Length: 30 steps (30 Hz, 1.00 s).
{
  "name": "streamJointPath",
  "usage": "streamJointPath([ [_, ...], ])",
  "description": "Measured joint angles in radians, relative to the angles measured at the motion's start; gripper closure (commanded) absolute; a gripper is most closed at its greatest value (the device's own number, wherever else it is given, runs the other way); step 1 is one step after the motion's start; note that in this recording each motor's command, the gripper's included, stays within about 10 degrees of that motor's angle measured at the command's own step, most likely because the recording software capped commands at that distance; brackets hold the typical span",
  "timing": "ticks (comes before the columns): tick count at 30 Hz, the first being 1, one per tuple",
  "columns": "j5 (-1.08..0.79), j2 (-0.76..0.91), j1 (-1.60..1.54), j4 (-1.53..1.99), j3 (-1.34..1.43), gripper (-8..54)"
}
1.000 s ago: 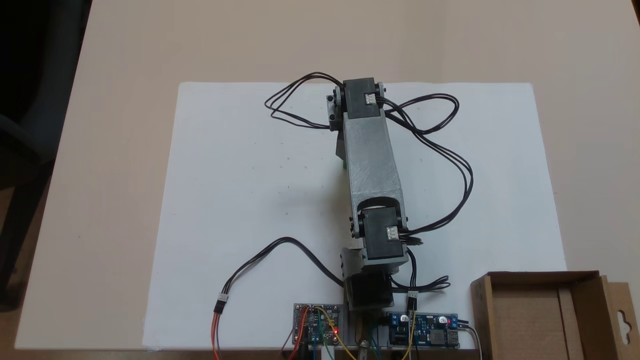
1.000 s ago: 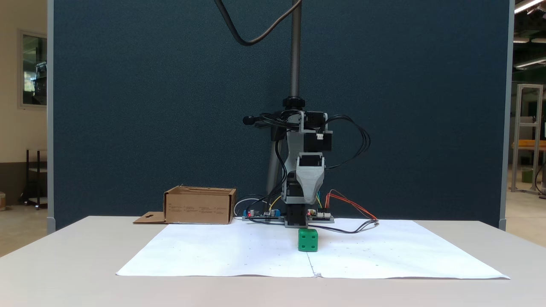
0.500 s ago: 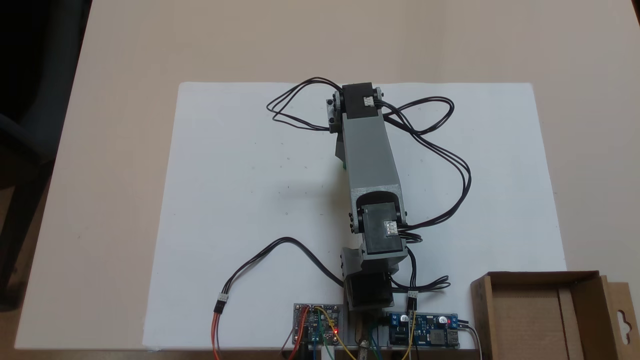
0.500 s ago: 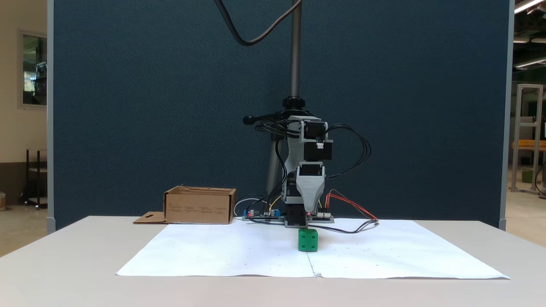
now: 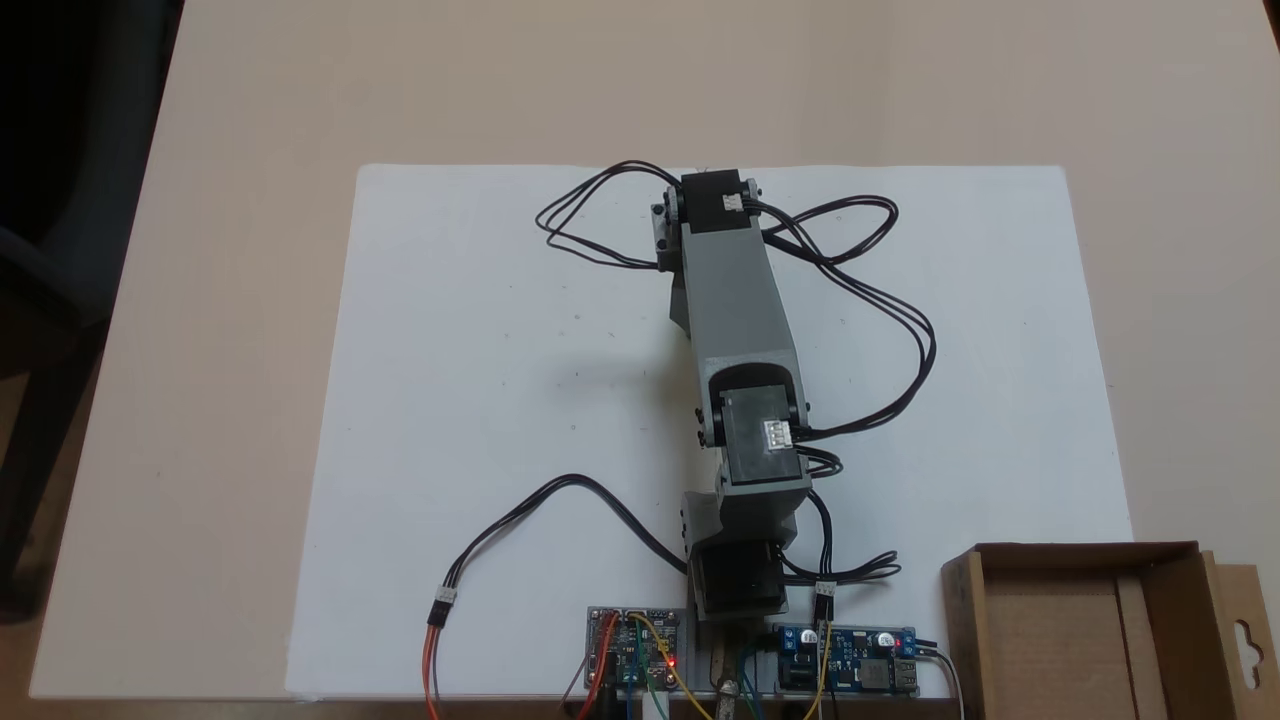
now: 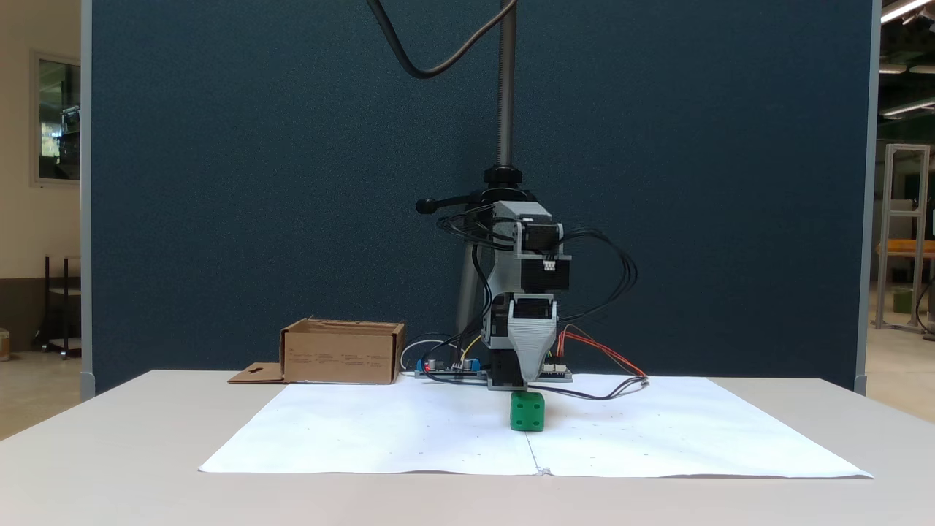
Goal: Grasp a green dice and put it in the bin.
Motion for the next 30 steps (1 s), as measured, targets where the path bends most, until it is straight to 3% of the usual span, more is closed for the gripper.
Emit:
streamJointPath([
  [25,0.0,-0.175,0.021,-0.095,0.006,3.3],
  [30,0.0,-0.199,0.034,-0.107,0.021,6.8],
])
